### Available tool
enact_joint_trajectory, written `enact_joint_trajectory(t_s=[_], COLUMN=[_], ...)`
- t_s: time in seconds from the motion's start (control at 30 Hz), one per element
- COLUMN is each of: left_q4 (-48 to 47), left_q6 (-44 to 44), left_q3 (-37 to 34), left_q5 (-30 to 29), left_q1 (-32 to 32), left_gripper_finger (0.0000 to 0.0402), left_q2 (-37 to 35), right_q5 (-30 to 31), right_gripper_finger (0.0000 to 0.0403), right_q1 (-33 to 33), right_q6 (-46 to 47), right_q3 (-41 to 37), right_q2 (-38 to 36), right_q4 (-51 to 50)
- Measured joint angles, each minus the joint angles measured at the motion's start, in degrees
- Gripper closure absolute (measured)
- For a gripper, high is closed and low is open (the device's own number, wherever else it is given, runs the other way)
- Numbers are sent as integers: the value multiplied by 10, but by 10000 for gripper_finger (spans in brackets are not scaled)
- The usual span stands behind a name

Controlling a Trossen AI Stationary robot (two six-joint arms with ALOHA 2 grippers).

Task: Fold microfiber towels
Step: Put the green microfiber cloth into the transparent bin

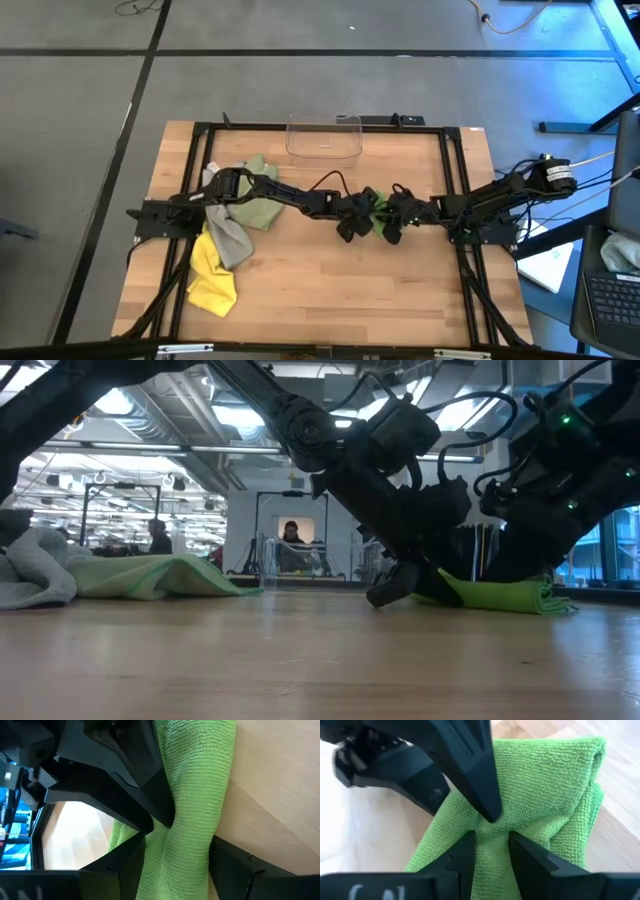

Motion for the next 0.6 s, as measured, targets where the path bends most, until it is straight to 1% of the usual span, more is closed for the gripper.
enact_joint_trajectory(t_s=[0.1,0.17,0.23,0.3,0.47,0.53,0.6], left_q4=[2,3,3,2,-1,-3,-3], left_q6=[7,17,14,10,9,5,2], left_q3=[2,2,2,2,2,3,3], left_q5=[-11,-23,-27,-29,-32,-32,-36], left_q1=[0,-3,-4,-5,-8,-9,-11], left_gripper_finger=[209,222,245,277,375,392,392], left_q2=[6,7,7,7,7,7,7], right_q5=[-2,-2,-2,-2,-13,-19,-35], right_gripper_finger=[281,281,281,281,281,281,281], right_q1=[0,0,0,0,0,0,-1], right_q6=[1,0,0,-1,-4,-4,-5], right_q3=[0,0,0,0,0,0,0], right_q2=[0,0,0,0,0,-2,-13], right_q4=[12,17,17,17,17,16,12])
